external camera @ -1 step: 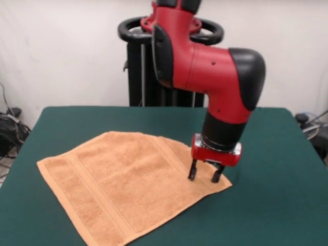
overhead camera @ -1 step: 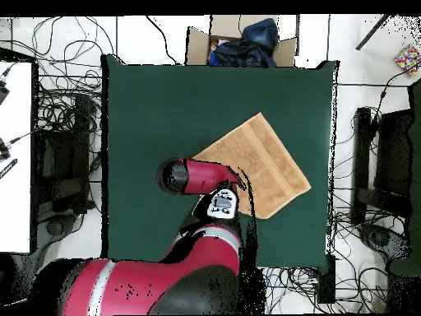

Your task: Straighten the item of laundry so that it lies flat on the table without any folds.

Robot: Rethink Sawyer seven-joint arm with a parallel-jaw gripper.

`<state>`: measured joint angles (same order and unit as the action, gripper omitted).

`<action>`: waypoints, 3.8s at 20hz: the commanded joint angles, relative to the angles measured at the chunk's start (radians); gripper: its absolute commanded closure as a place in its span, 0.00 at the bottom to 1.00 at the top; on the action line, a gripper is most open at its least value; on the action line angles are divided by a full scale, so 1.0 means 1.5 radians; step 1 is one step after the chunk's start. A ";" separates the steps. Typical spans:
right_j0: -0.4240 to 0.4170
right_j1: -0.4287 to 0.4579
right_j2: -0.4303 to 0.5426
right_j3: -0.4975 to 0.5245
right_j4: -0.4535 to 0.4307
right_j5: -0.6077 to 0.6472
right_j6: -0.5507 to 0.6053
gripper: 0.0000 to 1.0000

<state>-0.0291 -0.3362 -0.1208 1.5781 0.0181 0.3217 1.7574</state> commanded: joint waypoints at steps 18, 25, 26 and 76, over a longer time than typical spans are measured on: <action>0.076 0.246 0.046 -0.057 0.031 -0.761 0.145 0.00; 0.077 0.272 0.057 -0.046 0.064 -0.846 0.148 0.00; 0.073 0.274 0.061 -0.046 0.060 -0.850 0.148 0.00; 0.156 0.100 -0.158 -0.098 0.198 -0.059 0.125 0.00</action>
<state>0.2039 -0.2417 -0.3554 1.4769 0.2679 0.1258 1.7581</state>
